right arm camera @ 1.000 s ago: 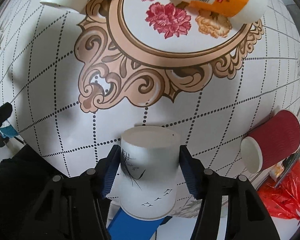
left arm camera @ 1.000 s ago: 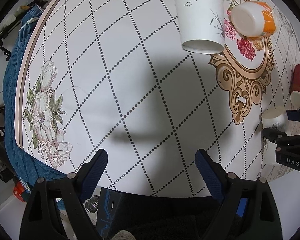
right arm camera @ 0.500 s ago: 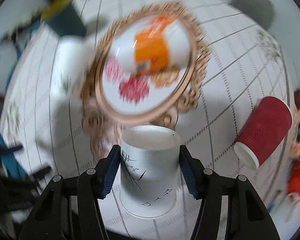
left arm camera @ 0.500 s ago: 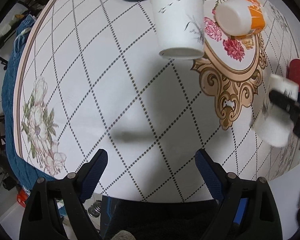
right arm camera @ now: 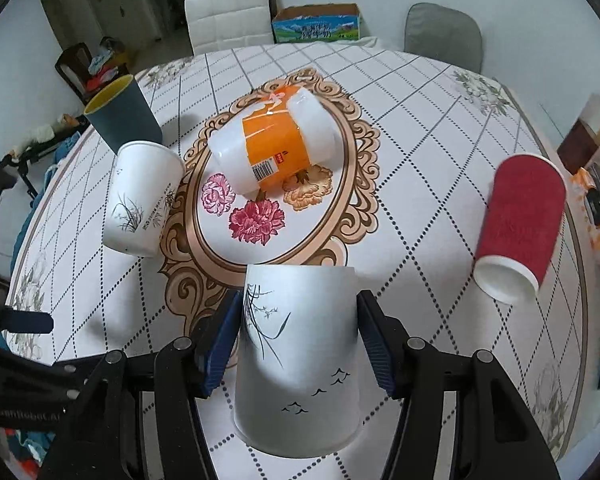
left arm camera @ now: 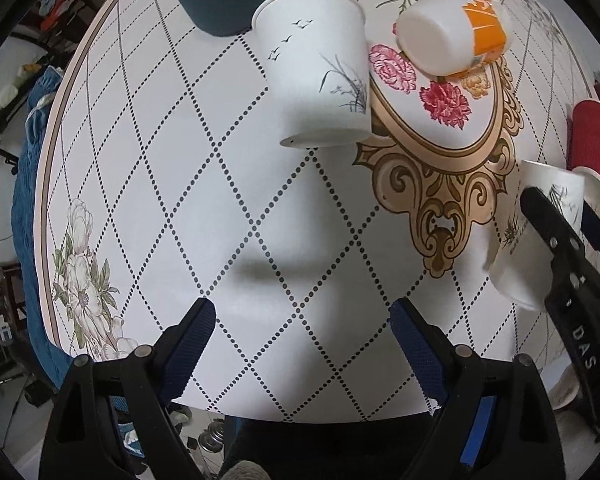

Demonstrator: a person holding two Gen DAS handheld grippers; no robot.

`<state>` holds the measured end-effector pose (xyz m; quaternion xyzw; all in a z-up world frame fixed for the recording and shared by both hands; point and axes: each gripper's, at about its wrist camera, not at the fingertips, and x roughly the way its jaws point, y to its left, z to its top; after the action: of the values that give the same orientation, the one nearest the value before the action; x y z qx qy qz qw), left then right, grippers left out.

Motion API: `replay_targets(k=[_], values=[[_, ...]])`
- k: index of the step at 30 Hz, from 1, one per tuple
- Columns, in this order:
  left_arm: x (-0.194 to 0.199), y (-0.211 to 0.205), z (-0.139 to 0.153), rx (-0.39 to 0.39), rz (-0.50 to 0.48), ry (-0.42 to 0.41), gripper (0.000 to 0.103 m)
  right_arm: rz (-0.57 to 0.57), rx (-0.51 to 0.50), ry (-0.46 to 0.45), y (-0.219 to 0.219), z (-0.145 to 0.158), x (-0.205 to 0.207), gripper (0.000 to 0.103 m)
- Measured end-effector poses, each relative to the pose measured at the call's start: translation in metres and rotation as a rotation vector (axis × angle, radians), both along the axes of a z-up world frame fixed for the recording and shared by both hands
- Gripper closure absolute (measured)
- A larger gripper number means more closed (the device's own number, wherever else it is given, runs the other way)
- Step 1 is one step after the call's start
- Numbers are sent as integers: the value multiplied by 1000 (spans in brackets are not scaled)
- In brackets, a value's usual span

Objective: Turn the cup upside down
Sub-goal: 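Lift the white cup rim-down with the right gripper toward the plate, then lower the cup rim-down onto the gold-framed plate and open right gripper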

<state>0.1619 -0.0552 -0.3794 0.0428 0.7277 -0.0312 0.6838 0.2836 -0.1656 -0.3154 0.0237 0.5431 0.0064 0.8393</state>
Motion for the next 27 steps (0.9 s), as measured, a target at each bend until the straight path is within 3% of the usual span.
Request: replay_targets(k=[7, 16, 22, 27], values=[[-1, -6, 9, 9, -28, -19, 14, -77, 58, -117, -11, 12, 7, 42], [-8, -4, 17, 14, -30, -40, 14, -31, -20, -182, -9, 0, -14, 42], [-11, -3, 20, 19, -30, -40, 14, -29, -16, -144, -10, -13, -30, 42], [-16, -4, 16, 22, -43, -36, 14, -67, 17, -25, -21, -25, -30, 42]])
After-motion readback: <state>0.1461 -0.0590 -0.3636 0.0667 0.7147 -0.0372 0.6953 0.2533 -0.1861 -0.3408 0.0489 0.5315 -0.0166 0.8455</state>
